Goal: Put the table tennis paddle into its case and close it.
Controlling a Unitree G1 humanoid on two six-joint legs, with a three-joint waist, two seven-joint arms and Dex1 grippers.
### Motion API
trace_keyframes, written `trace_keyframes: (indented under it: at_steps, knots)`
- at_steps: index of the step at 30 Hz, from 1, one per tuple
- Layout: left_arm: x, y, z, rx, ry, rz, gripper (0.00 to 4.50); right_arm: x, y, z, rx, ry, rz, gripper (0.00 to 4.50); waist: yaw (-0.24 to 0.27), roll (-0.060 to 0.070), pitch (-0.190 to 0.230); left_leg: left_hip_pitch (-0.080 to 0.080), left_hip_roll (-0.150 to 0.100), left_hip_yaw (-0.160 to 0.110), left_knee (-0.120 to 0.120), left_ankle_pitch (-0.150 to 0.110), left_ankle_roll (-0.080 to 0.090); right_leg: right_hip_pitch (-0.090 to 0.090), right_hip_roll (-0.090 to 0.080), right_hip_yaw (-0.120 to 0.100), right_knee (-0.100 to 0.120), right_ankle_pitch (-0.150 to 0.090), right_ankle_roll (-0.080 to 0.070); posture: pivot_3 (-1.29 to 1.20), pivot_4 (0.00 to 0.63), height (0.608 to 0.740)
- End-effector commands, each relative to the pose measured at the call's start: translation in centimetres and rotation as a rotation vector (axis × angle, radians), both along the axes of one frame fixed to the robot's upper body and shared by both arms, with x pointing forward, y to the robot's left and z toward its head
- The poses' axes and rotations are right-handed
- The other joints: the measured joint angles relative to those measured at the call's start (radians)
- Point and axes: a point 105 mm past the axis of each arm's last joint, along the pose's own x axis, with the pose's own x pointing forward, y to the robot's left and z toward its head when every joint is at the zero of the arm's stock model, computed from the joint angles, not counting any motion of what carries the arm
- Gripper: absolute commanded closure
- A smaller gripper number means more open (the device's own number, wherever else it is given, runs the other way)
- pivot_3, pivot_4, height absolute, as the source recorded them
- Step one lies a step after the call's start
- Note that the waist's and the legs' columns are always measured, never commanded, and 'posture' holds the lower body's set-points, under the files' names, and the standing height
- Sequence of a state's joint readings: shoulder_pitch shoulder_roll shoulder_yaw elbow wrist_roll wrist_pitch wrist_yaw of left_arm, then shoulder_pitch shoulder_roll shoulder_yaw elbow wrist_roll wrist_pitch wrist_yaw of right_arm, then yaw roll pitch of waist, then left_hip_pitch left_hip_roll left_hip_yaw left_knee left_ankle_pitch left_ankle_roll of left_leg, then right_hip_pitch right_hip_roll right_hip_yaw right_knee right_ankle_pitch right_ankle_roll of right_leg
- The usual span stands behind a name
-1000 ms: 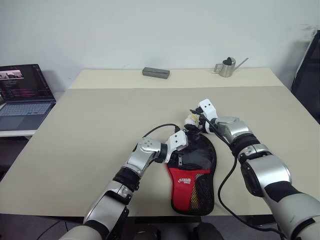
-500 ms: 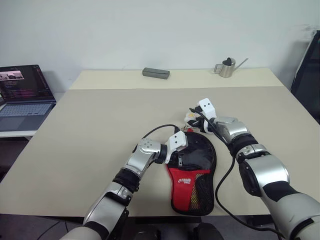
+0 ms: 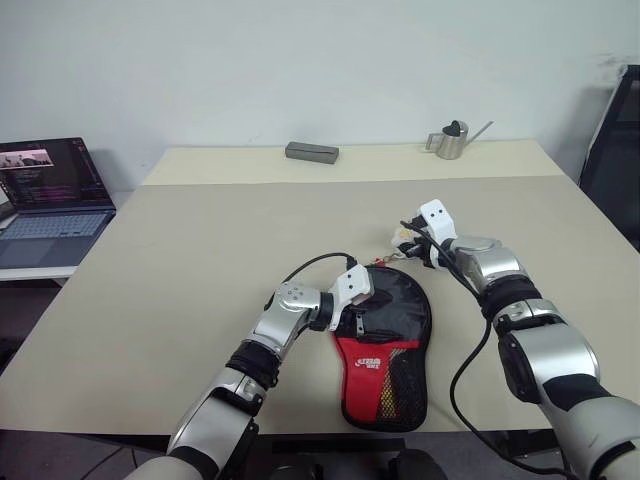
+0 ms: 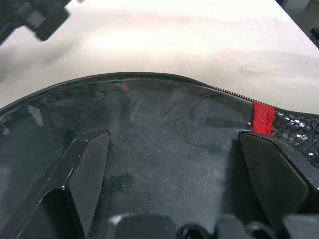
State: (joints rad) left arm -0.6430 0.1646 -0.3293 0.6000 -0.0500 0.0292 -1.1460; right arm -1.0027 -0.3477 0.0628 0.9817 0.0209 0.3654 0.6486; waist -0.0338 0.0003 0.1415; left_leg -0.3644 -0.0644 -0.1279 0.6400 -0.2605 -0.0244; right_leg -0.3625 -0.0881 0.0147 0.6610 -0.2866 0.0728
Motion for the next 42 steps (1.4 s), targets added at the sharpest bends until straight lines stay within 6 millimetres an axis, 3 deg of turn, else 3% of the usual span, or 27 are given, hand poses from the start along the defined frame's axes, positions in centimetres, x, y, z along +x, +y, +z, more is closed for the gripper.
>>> trace_keyframes:
  at_steps: [1,7,17,24,32,42]
  knots:
    - [-3.4,1.8,-7.1,0.15,0.253,0.004,0.0,-0.2,-1.8,1.4,-0.032,-0.039,-0.021,4.06,0.001,0.0,0.0,0.0,0.0,0.0,0.0,0.0,0.0,0.0,0.0,0.0,0.0,0.0,0.0,0.0,0.15,0.74]
    - [-3.5,1.9,-7.2,0.149,0.26,0.007,0.0,-2.2,-4.3,1.4,-0.048,-0.016,-0.038,4.06,0.001,0.002,-0.002,0.001,0.0,-0.001,0.0,-0.001,0.001,0.003,0.0,-0.001,-0.003,0.0,0.0,0.0,0.15,0.74]
    - [-3.5,1.7,-7.5,0.159,0.266,-0.003,0.0,-8.3,-7.6,2.4,-0.118,0.033,-0.016,4.06,0.005,0.002,-0.003,0.001,0.001,-0.003,-0.001,-0.003,0.002,0.009,0.0,-0.006,-0.012,-0.001,0.002,0.0,0.15,0.74]
    - [-3.7,1.4,-7.7,0.178,0.252,-0.026,0.0,-12.3,-8.4,2.7,-0.138,0.081,0.0,4.08,0.013,0.0,-0.006,0.001,0.002,-0.004,-0.002,-0.004,0.002,0.011,0.0,-0.008,-0.016,-0.004,0.007,0.0,0.15,0.74]
    - [-3.5,1.2,-7.8,0.2,0.235,-0.036,0.0,-15.0,-8.5,2.7,-0.142,0.131,0.025,4.08,0.031,-0.001,-0.006,0.001,0.002,-0.003,-0.002,-0.005,0.003,0.011,-0.001,-0.008,-0.017,-0.004,0.007,0.0,0.15,0.74]
    - [-3.6,0.8,-8.0,0.214,0.223,-0.055,0.0,-18.8,-9.4,1.2,-0.178,0.244,0.074,4.08,0.039,-0.002,-0.007,0.001,0.002,-0.004,-0.003,-0.005,0.003,0.012,-0.001,-0.01,-0.018,-0.005,0.009,0.0,0.15,0.74]
